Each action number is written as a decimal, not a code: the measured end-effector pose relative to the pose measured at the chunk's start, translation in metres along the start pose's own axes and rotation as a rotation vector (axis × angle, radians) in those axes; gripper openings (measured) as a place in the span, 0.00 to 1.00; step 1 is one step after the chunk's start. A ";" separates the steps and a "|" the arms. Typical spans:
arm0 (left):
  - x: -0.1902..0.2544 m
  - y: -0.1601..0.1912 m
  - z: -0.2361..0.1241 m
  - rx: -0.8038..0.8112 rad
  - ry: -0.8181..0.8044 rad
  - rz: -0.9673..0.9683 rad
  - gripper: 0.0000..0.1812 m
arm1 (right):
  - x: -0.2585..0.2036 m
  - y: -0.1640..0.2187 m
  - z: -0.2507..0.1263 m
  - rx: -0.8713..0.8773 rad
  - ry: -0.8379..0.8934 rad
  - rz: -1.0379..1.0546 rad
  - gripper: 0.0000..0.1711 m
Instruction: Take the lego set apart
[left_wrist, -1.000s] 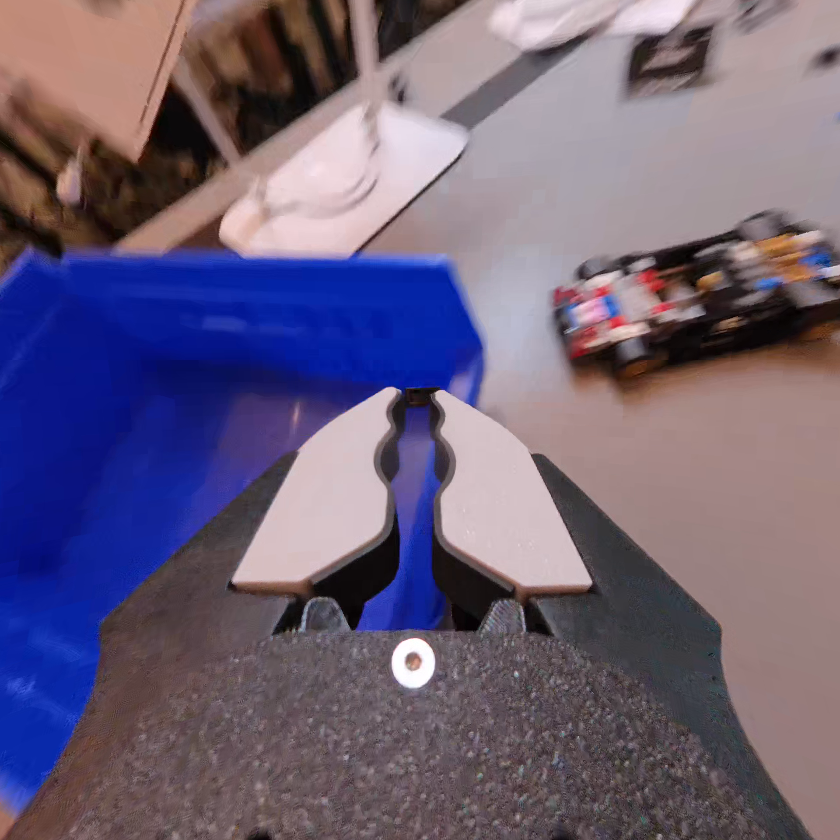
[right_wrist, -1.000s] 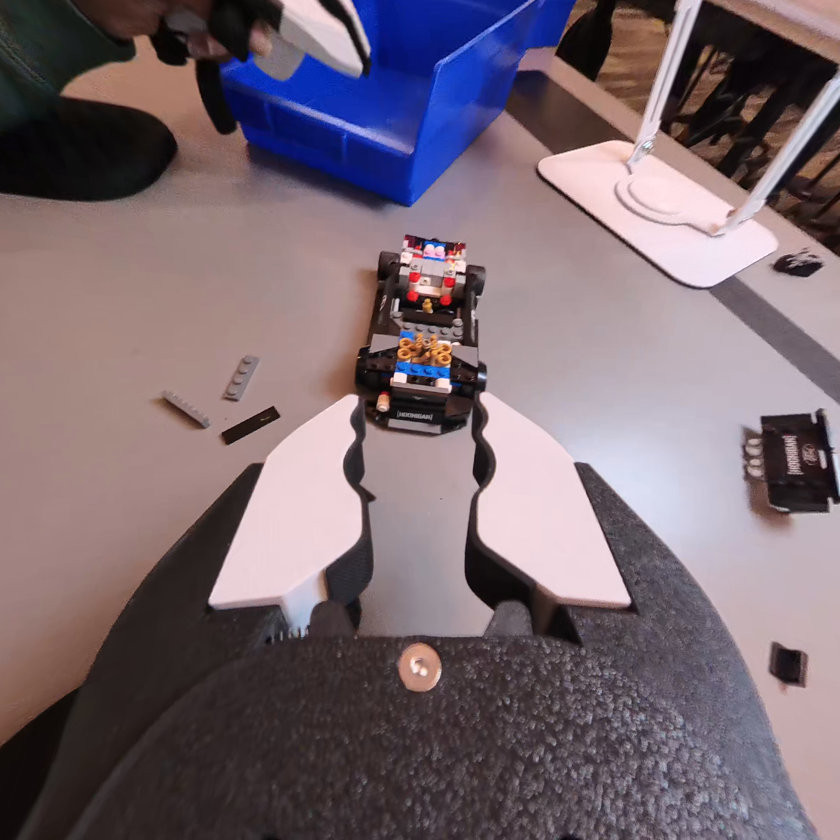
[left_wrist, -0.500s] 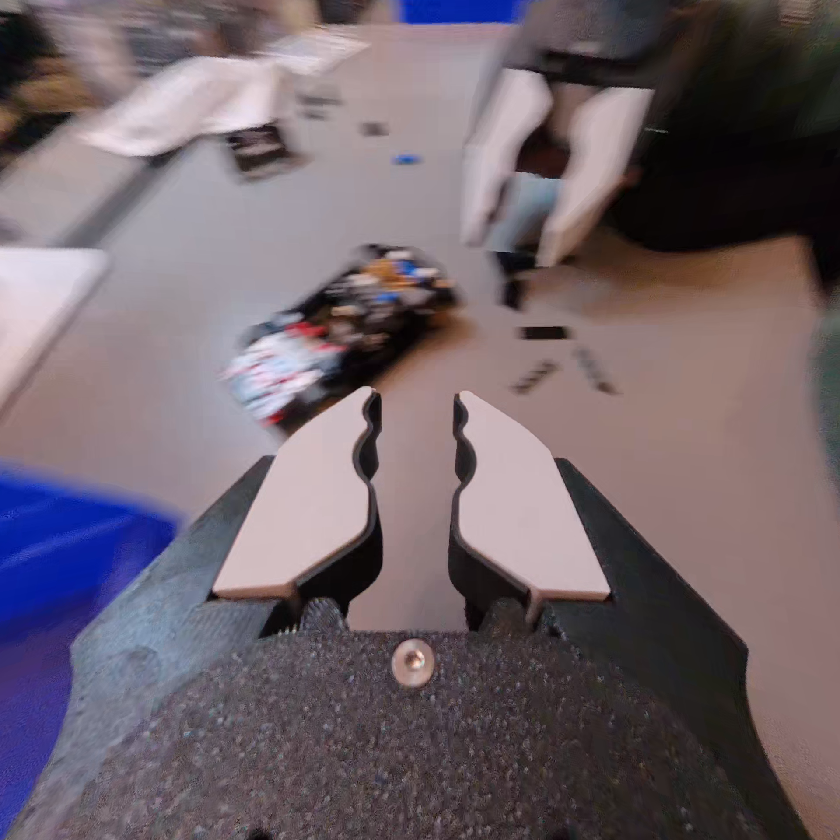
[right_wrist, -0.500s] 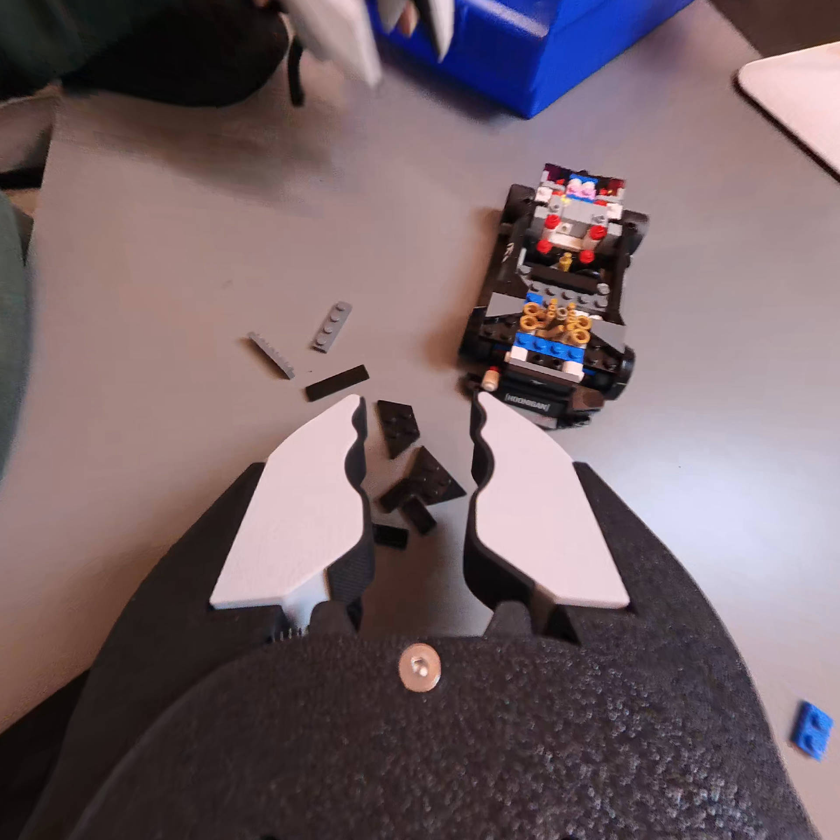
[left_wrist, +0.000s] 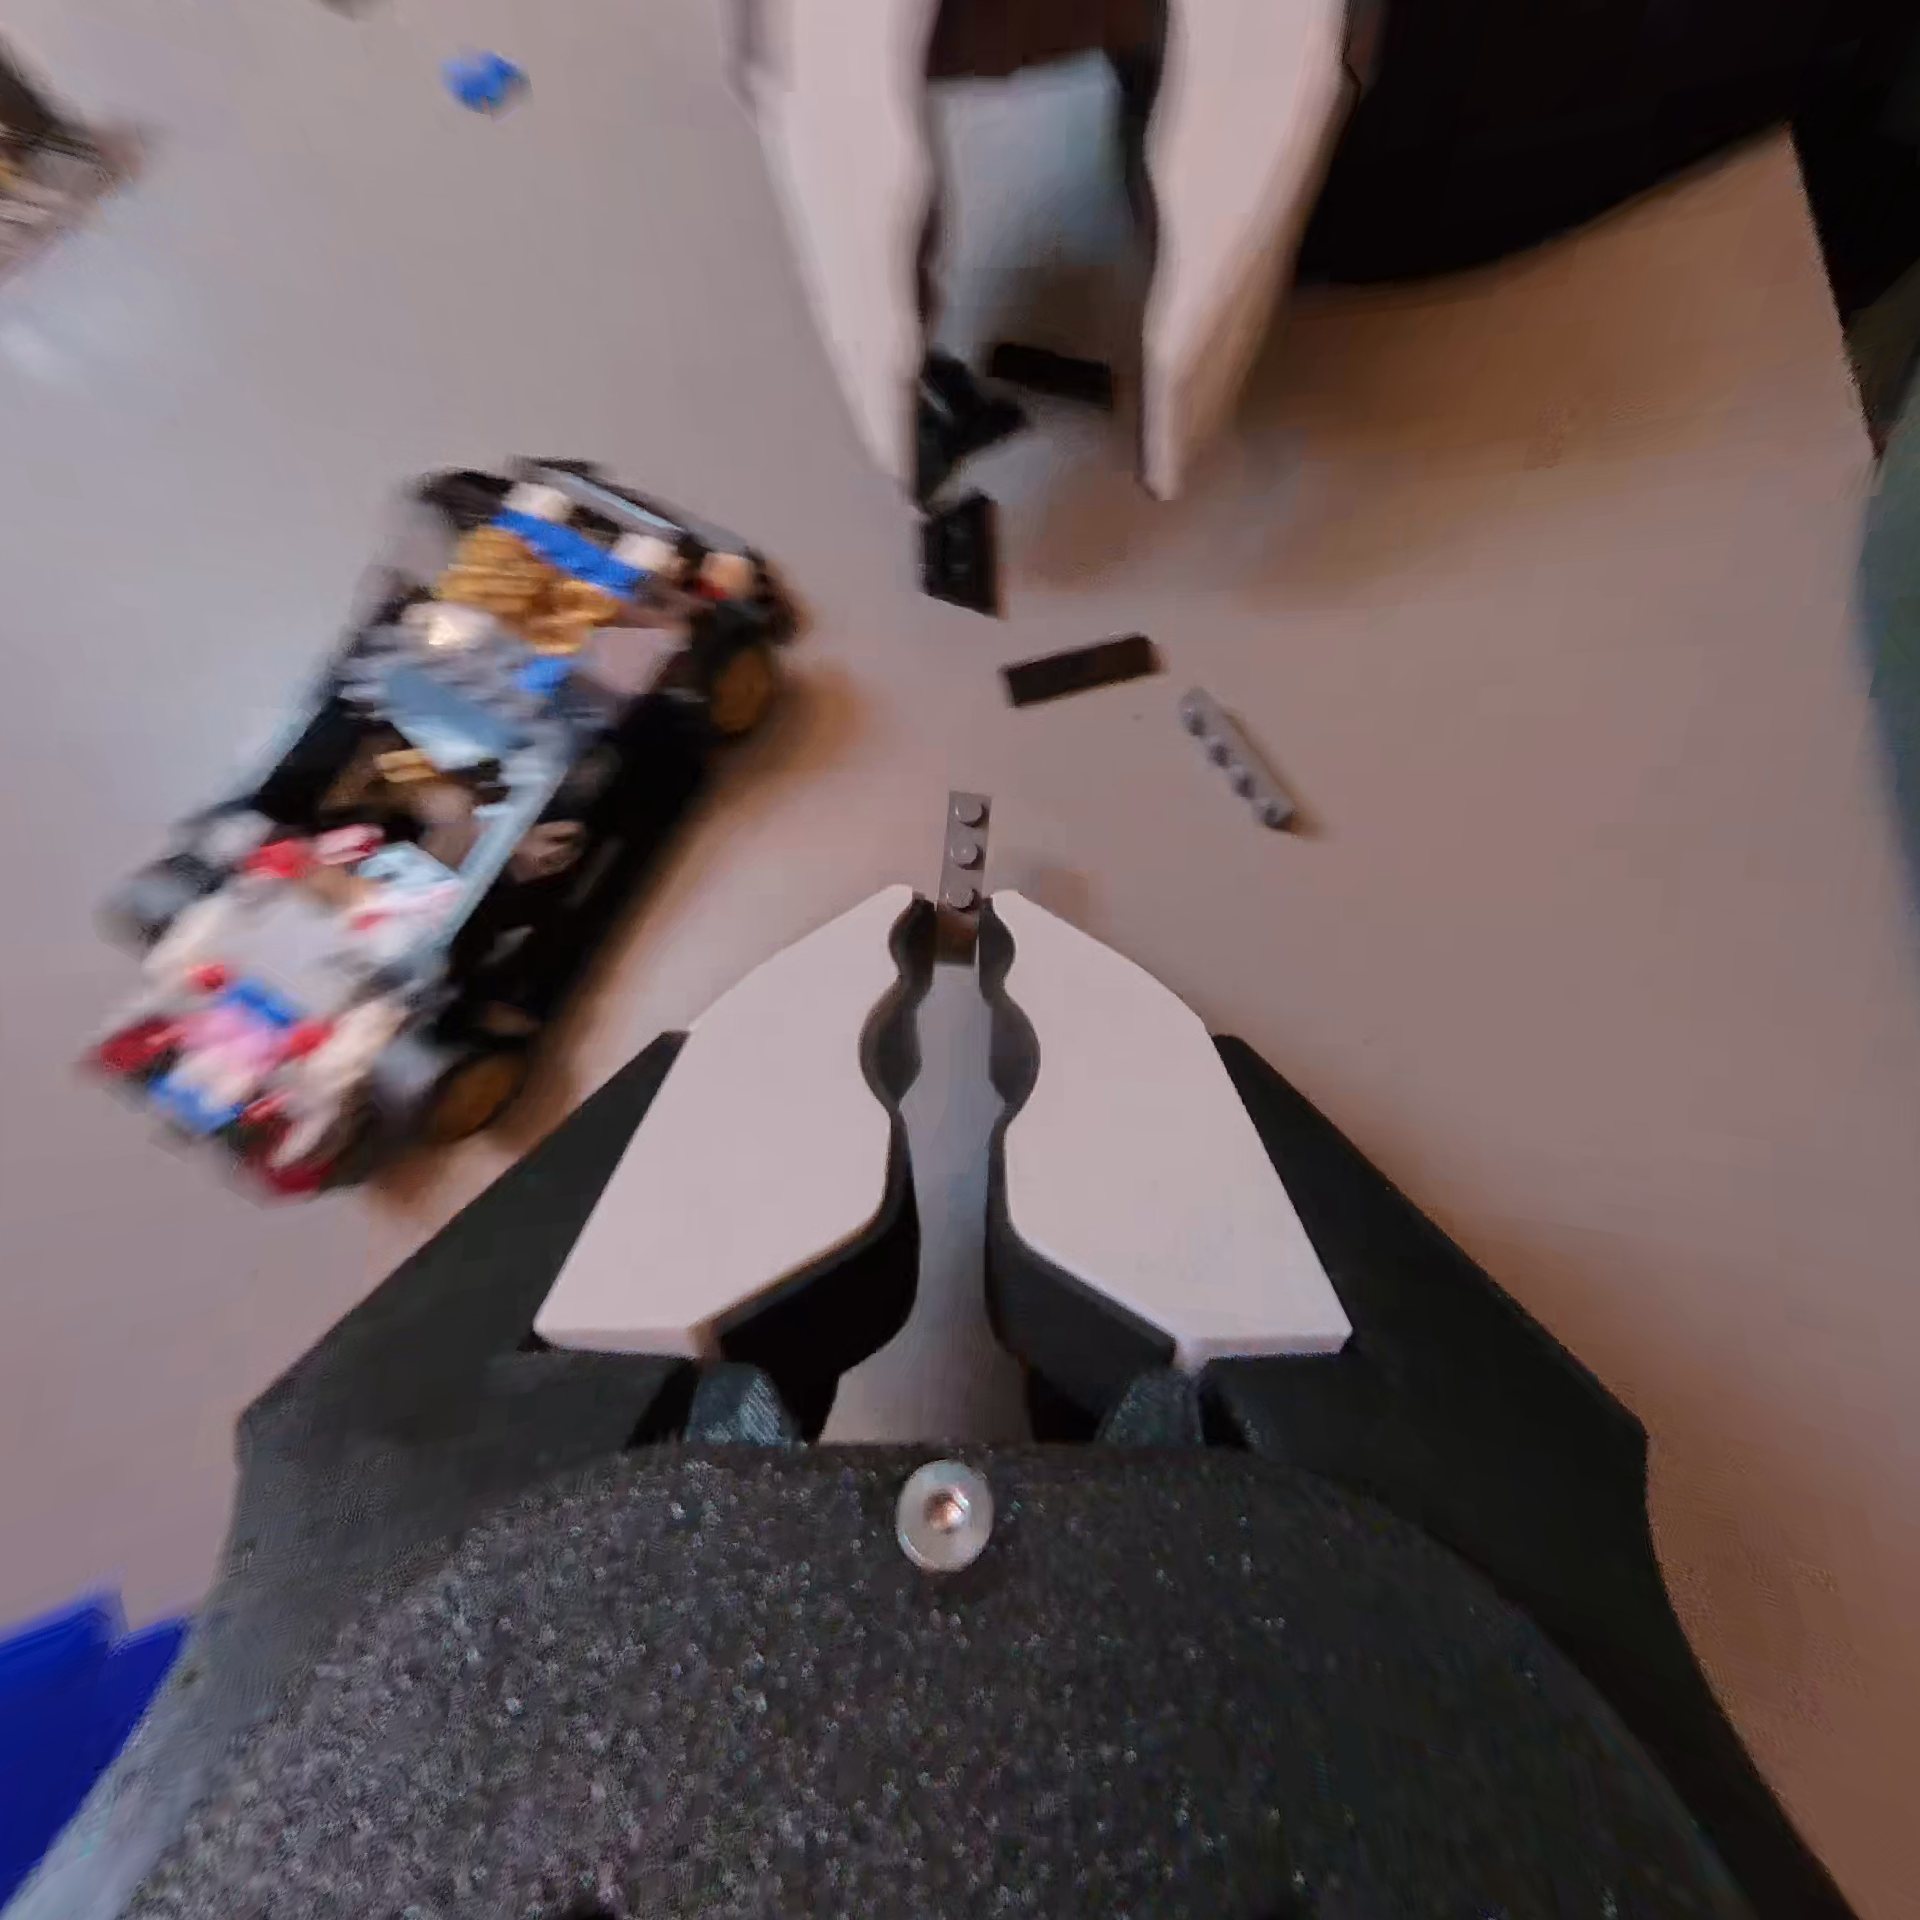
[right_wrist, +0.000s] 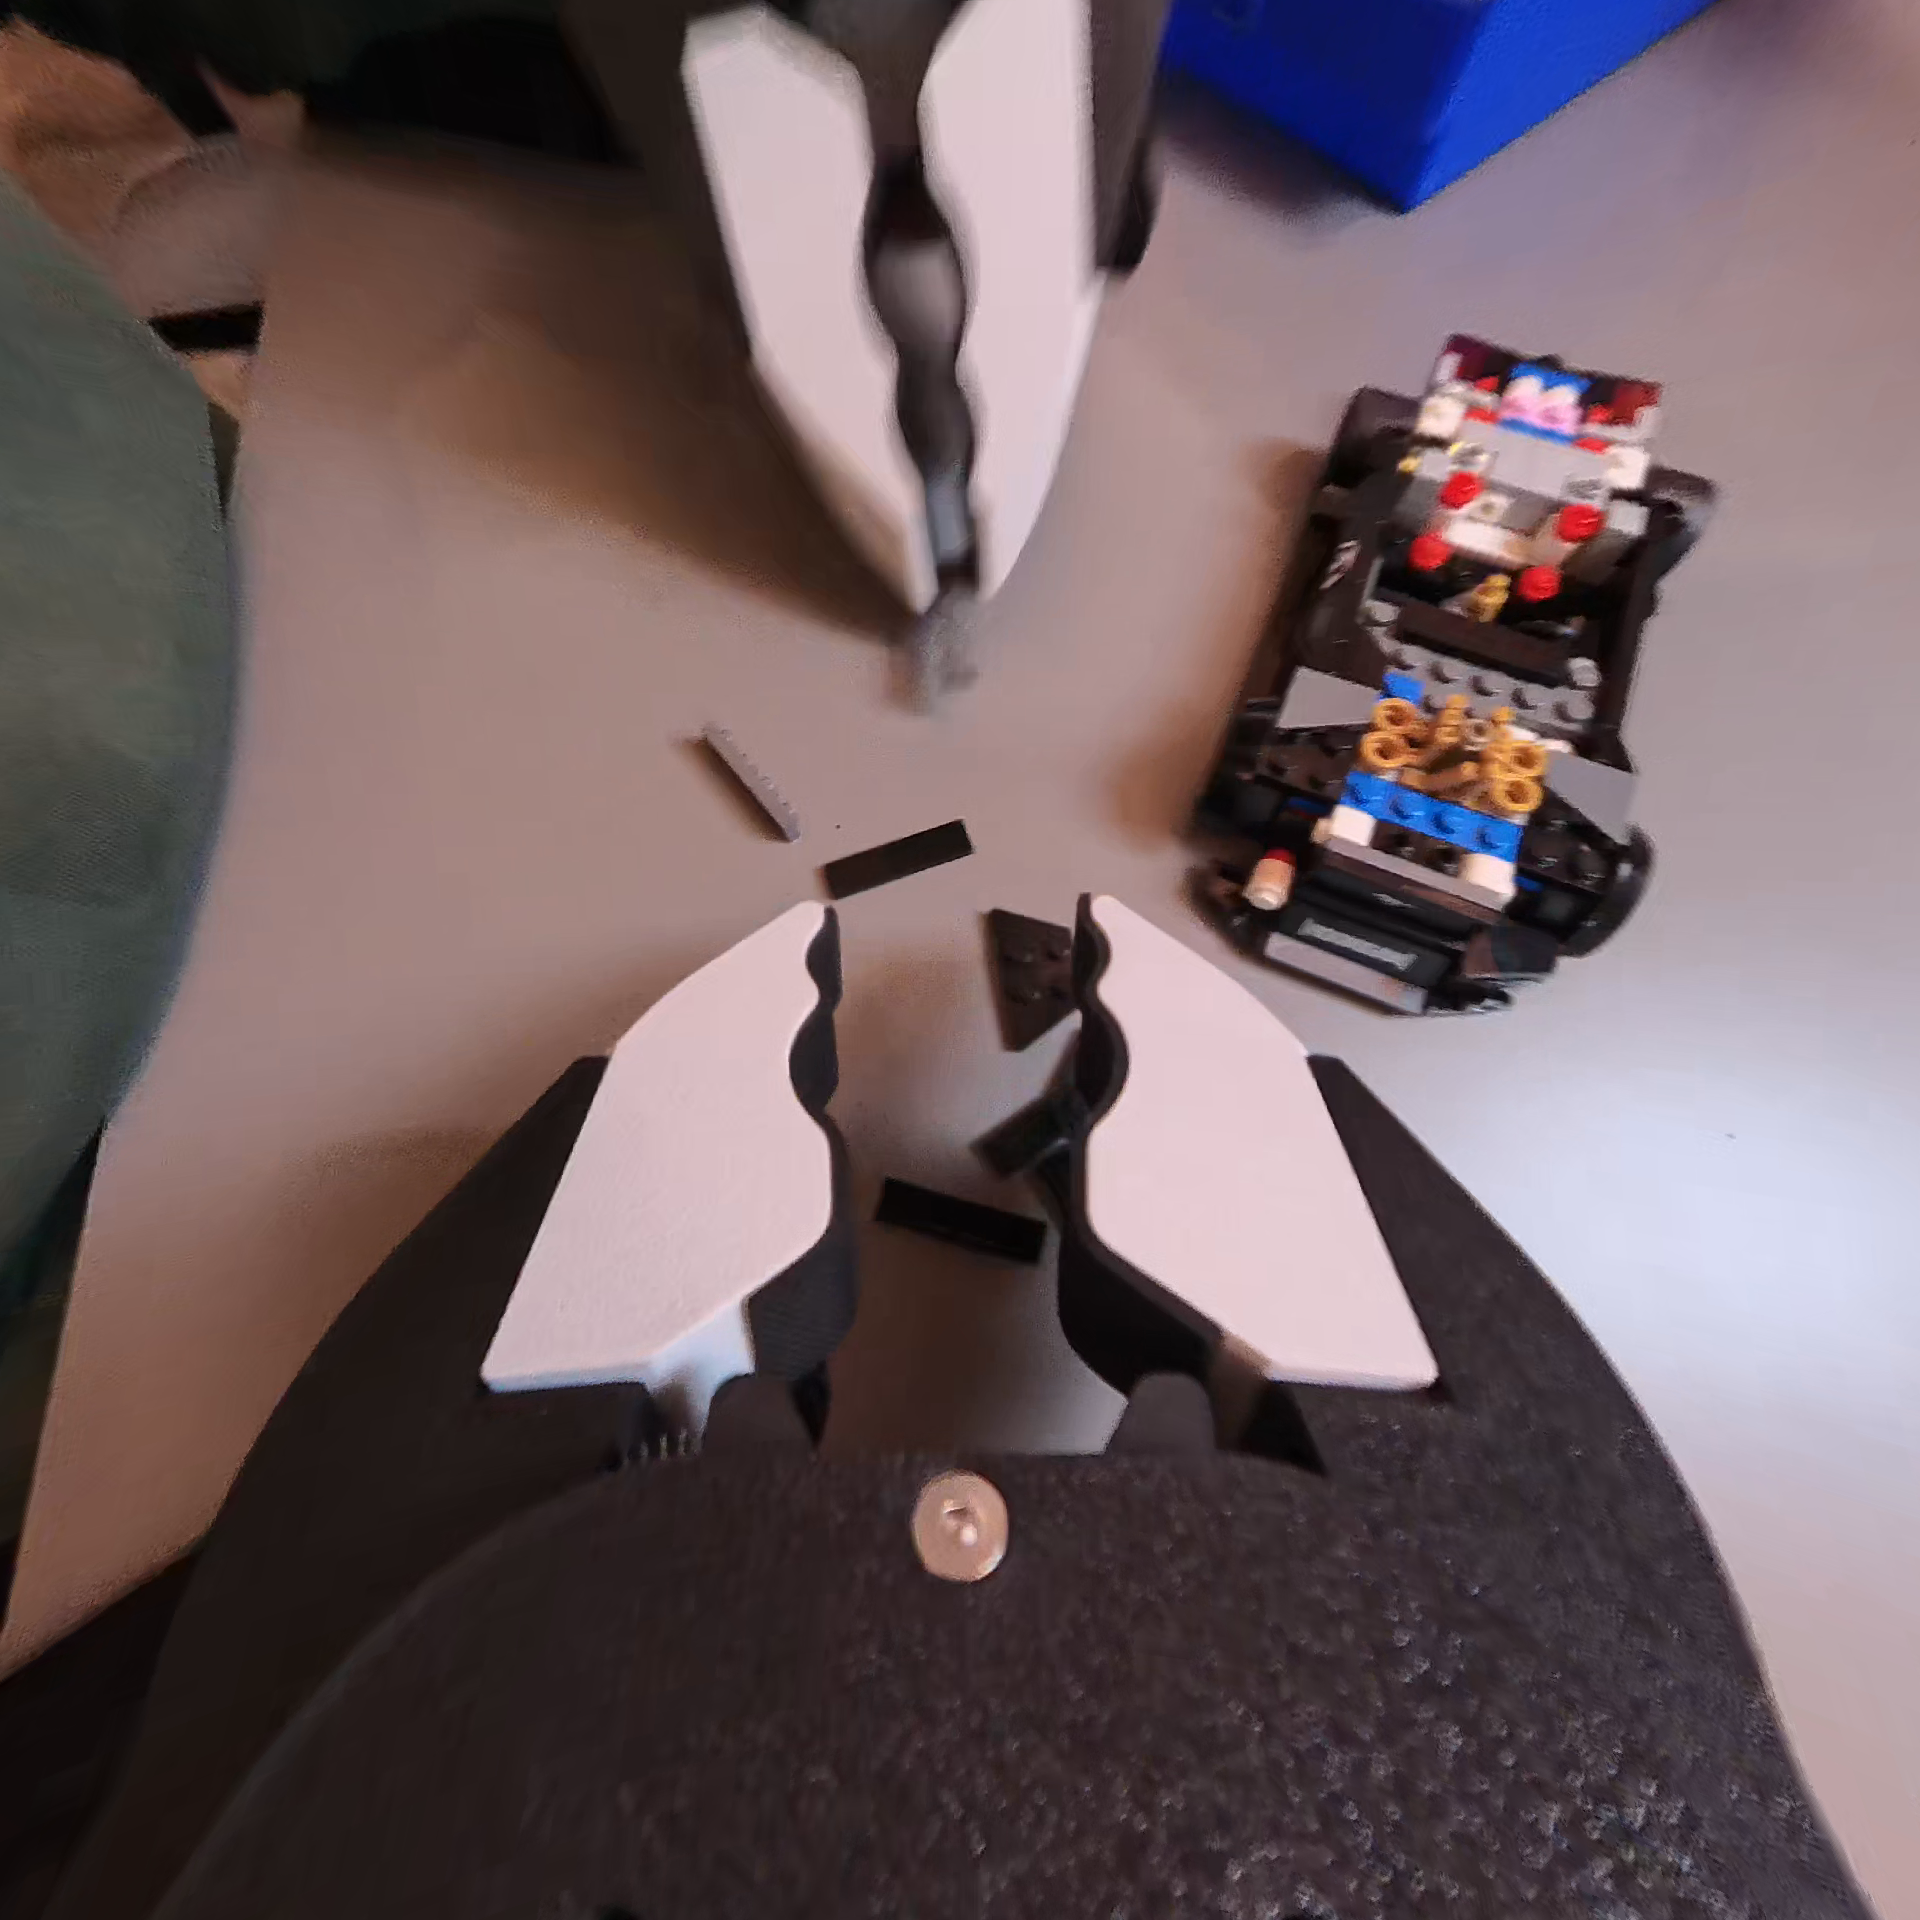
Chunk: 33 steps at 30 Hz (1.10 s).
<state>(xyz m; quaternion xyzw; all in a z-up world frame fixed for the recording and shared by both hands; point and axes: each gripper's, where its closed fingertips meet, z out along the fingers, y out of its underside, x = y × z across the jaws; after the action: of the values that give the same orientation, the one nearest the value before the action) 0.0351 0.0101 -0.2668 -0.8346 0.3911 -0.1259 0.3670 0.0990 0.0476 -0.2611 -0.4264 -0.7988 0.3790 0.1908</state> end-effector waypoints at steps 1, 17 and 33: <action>-0.014 -0.006 -0.017 0.046 -0.061 -0.044 0.04 | -0.004 0.002 0.004 -0.039 0.007 -0.022 0.25; -0.114 0.053 -0.128 0.087 -0.602 -0.466 0.21 | -0.007 0.007 0.031 -0.293 0.116 0.141 0.05; 0.000 -0.033 -0.034 0.199 -0.124 0.022 0.05 | -0.013 -0.046 0.019 0.009 0.174 -0.159 0.18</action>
<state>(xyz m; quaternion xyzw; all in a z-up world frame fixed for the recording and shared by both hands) 0.0370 0.0066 -0.2197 -0.7958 0.3623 -0.1083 0.4729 0.0696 0.0125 -0.2382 -0.3922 -0.8089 0.3276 0.2908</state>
